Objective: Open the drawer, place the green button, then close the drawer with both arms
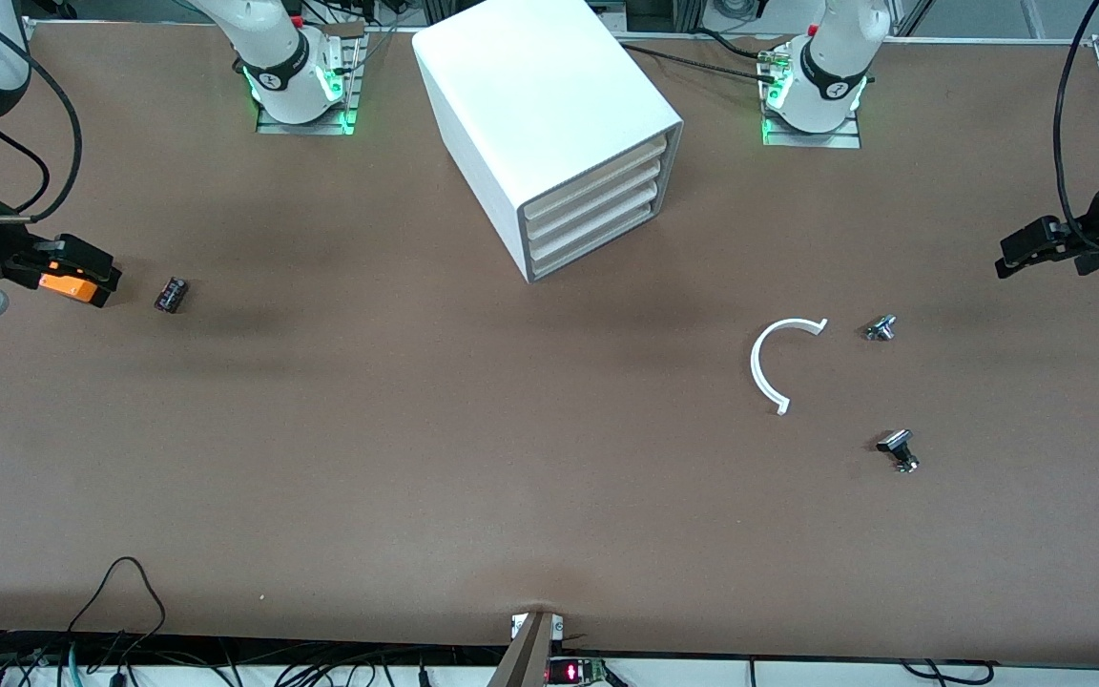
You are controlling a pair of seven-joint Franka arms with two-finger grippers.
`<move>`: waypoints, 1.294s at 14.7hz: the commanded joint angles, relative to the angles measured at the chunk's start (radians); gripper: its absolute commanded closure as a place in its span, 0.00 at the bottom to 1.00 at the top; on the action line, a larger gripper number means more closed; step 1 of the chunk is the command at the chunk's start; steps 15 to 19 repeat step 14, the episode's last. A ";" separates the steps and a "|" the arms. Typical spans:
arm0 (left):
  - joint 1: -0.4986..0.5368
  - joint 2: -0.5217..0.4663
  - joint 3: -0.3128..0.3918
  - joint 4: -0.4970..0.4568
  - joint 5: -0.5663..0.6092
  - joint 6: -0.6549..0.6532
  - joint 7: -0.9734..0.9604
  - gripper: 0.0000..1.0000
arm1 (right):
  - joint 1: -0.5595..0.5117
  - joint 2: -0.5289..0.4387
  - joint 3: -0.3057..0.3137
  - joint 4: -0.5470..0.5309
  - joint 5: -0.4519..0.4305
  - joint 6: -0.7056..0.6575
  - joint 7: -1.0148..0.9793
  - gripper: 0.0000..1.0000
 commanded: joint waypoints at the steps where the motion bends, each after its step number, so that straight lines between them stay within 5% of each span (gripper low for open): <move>1: -0.006 0.028 -0.005 0.053 0.019 -0.047 0.017 0.00 | -0.005 -0.008 0.010 0.010 -0.010 -0.024 0.011 0.00; 19: -0.011 0.017 -0.005 0.055 0.016 -0.065 0.006 0.00 | -0.005 -0.012 0.007 0.010 -0.010 -0.030 0.005 0.00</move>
